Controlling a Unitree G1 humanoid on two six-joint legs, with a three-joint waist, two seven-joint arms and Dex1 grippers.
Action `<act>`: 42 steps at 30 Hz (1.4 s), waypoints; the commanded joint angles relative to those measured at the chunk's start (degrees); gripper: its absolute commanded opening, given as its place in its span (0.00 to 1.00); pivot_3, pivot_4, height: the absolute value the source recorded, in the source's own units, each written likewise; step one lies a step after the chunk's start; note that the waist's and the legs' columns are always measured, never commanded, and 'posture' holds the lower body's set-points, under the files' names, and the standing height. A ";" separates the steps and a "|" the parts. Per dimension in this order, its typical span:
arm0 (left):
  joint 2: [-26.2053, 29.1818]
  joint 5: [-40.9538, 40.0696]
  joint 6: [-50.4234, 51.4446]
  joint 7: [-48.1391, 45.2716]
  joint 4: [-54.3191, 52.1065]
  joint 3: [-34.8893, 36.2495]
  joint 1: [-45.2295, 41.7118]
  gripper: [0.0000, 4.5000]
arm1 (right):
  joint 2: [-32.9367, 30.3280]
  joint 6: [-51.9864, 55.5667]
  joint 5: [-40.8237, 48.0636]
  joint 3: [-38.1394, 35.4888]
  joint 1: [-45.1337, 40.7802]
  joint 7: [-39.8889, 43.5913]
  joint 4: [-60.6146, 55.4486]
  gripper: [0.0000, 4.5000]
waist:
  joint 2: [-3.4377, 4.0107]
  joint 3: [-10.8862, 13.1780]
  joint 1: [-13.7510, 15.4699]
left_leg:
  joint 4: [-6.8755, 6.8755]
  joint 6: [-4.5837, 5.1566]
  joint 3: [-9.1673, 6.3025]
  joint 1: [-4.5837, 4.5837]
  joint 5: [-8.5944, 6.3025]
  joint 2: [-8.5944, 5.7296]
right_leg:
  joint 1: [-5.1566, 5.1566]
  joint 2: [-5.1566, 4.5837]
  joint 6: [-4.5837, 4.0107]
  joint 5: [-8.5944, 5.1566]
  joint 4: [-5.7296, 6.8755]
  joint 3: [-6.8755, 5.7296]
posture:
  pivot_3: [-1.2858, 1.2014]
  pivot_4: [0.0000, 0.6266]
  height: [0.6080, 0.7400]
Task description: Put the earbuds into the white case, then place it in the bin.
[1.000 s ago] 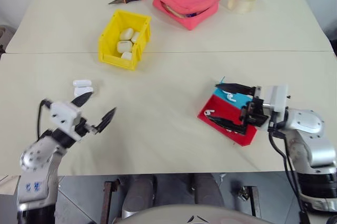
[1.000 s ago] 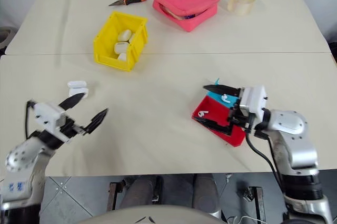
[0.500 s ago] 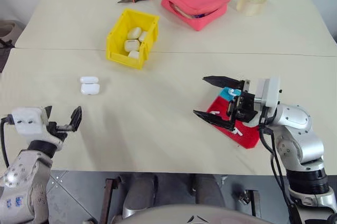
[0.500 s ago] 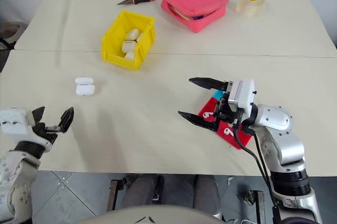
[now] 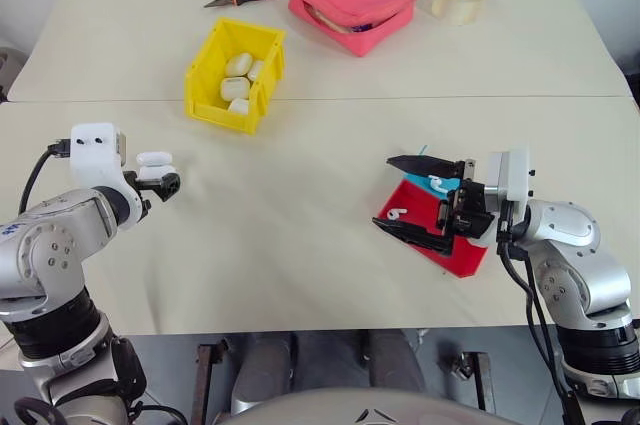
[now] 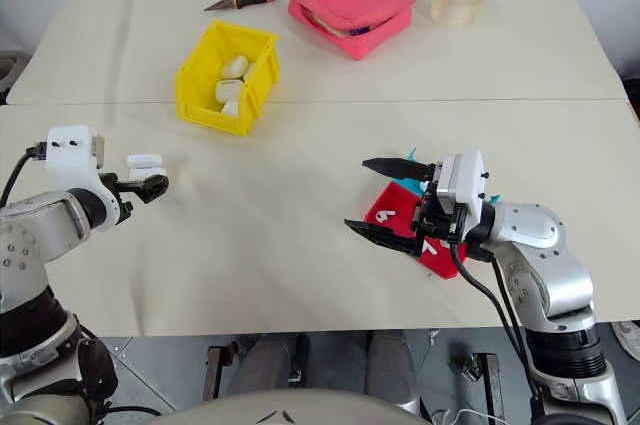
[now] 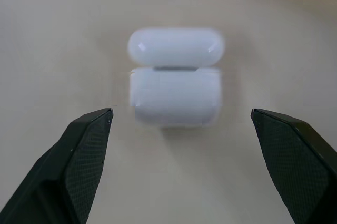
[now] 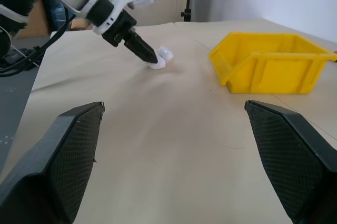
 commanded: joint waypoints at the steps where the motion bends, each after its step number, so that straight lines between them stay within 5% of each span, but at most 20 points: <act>1: 0.66 1.13 -0.02 0.27 -0.23 0.04 -1.32 1.00 | 0.88 -0.56 0.90 -0.43 -0.10 -0.80 -2.76 1.00 | 0.00 0.00 0.11 | 0.01 0.00 -0.01 0.00 0.00 0.00 | 0.01 -0.01 0.00 0.00 0.00 0.00 | 0.52 0.24 1.00; 27: -1.46 10.25 -2.67 -5.56 7.49 -6.69 -5.35 1.00 | 2.92 -0.68 -0.20 0.21 1.31 -4.25 -5.92 1.00 | -0.01 0.00 0.28 | 0.03 -0.03 -0.01 0.00 0.01 -0.02 | 0.03 -0.02 0.00 0.00 0.00 0.00 | 0.52 0.24 1.00; 34: -0.03 11.29 -6.53 -8.45 9.39 -8.90 -3.99 0.61 | 3.16 -0.94 -0.57 0.30 1.84 -4.91 -6.15 1.00 | -0.01 0.00 0.25 | 0.03 -0.03 -0.01 0.00 0.01 -0.02 | 0.02 -0.02 0.00 0.00 0.01 0.00 | 0.52 0.24 1.00; 42: 0.42 11.67 -10.94 -11.26 7.72 -7.66 -0.20 0.60 | 3.12 -1.12 -0.83 0.30 2.06 -4.75 -5.74 1.00 | 0.00 0.00 0.23 | 0.03 -0.03 -0.01 0.01 0.01 -0.01 | 0.02 -0.02 0.00 0.00 0.02 0.00 | 0.52 0.24 1.00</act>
